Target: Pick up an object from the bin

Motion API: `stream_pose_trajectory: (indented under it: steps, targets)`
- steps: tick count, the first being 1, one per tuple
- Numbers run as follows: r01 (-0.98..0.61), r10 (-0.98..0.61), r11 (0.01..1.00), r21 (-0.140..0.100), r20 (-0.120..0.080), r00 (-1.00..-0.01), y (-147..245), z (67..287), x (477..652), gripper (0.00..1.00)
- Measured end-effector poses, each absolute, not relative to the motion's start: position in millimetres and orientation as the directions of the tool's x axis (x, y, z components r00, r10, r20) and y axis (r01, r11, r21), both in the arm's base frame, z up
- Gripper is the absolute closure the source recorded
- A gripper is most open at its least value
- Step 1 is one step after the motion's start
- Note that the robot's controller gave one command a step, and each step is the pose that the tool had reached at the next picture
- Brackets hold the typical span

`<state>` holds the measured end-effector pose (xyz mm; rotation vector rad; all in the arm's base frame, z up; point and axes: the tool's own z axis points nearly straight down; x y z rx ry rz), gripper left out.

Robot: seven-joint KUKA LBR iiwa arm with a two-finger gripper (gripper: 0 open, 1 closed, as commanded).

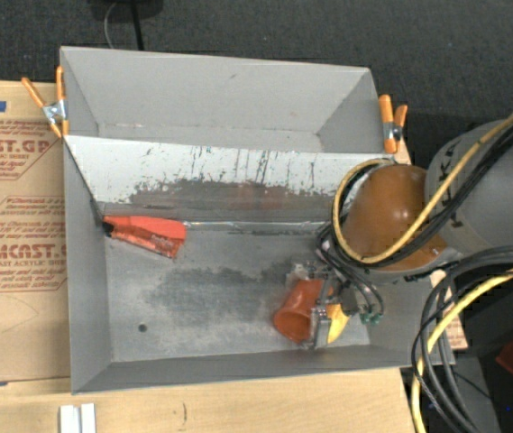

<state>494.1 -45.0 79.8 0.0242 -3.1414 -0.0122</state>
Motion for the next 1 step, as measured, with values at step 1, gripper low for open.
stream_pose_trajectory:
  steps: [1]
  targets:
    - [0.053,0.053,0.999,0.008,-0.002,-0.999,-94.5,76.8,497.5,1.00]
